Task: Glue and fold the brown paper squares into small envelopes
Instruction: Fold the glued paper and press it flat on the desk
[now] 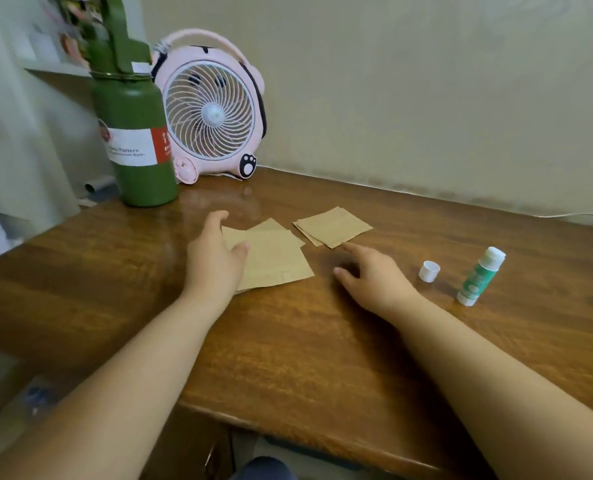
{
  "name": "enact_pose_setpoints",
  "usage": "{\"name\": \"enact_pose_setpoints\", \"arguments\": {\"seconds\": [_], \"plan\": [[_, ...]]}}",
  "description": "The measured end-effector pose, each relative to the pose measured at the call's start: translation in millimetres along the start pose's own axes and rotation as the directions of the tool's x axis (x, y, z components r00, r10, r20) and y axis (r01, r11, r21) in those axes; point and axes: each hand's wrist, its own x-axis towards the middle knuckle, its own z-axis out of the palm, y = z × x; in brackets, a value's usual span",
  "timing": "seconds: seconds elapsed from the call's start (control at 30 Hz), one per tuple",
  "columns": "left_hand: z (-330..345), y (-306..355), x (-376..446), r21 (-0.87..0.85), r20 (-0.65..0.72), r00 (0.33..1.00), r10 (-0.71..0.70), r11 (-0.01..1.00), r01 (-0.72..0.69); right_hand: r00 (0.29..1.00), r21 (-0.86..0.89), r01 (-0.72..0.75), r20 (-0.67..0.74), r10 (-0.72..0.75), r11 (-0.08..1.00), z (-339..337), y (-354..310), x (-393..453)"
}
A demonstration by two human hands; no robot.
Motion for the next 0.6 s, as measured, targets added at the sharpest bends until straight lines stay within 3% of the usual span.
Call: {"name": "enact_pose_setpoints", "arguments": {"seconds": [0.1, 0.2, 0.3, 0.37, 0.4, 0.5, 0.6], "plan": [[8, -9, 0, 0.149, -0.066, 0.988, 0.137, 0.981, -0.126, 0.999, -0.033, -0.043, 0.011, 0.044, 0.999, 4, -2, 29], [9, -20, 3, 0.334, -0.112, 0.922, 0.372, 0.888, -0.317, 0.997, -0.105, -0.077, 0.023, 0.08, 0.992, 7, -1, 57], [9, -14, -4, 0.282, 0.162, 0.822, 0.546, 0.773, -0.569, 0.992, -0.158, -0.098, 0.068, 0.11, 0.983, 11, 1, 79], [13, -13, -7, 0.262, 0.402, 0.765, 0.504, 0.737, -0.623, 0.986, -0.14, -0.135, 0.079, 0.147, 0.981, 12, 4, 86], [15, -15, -6, 0.285, 0.442, 0.765, 0.469, 0.735, -0.616, 0.988, -0.148, -0.138, 0.054, 0.147, 0.979, 12, 5, 86], [15, -17, 2, 0.352, 0.398, 0.835, 0.38, 0.777, -0.522, 0.998, -0.302, -0.042, -0.061, 0.025, 0.952, 8, 8, 78], [16, -18, 5, 0.385, 0.376, 0.86, 0.346, 0.786, -0.484, 0.99, -0.513, 0.059, -0.078, -0.115, 0.856, 3, 10, 70]]}}
